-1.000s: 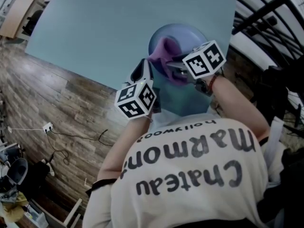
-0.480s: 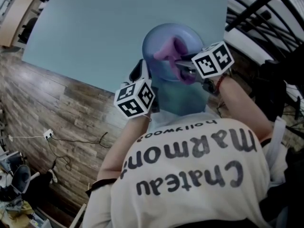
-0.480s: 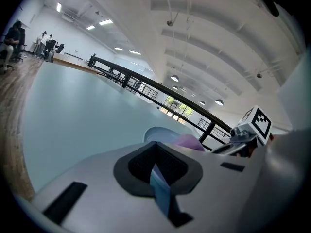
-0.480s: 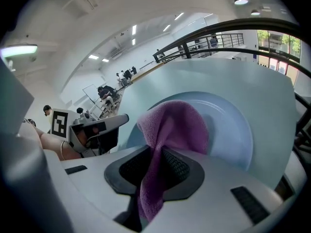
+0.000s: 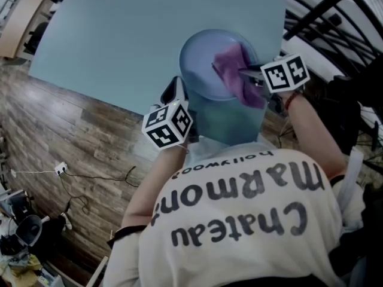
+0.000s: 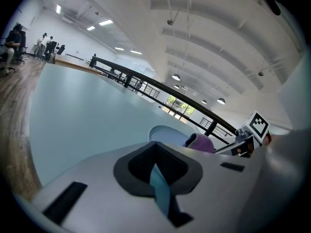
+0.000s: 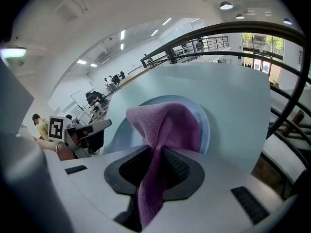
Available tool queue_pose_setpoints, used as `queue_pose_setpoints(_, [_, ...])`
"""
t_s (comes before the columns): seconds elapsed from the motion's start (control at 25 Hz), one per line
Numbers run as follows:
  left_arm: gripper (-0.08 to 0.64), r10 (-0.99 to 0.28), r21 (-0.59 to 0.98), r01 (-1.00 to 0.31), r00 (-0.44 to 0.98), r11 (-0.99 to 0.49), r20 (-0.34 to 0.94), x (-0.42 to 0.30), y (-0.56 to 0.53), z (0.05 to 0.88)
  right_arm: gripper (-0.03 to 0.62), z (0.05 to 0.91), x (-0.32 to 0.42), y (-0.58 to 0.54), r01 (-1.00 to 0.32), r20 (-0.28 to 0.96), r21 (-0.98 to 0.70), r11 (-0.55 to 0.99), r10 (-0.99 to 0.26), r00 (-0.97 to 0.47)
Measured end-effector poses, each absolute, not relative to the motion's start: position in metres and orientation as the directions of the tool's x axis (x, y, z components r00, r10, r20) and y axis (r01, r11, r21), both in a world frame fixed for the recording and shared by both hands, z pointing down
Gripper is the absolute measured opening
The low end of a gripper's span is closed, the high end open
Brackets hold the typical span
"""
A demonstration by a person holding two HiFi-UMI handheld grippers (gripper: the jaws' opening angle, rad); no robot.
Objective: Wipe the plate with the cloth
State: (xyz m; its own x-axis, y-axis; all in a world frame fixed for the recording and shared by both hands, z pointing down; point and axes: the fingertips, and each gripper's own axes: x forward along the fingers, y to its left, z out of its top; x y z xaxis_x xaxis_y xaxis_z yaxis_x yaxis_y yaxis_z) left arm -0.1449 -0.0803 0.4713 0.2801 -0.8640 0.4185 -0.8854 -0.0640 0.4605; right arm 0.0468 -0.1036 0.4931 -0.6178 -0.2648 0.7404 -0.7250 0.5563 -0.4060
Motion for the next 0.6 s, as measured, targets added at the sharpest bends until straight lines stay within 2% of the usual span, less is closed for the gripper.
queue_pose_setpoints(0.6, [0.002, -0.871, 0.454, -0.891, 0.244, -0.027, 0.426, -0.166, -0.067, 0.473, 0.087, 0.485, 0.086, -0.128, -0.794, 0.753, -0.352, 0.495, -0.355, -0.554])
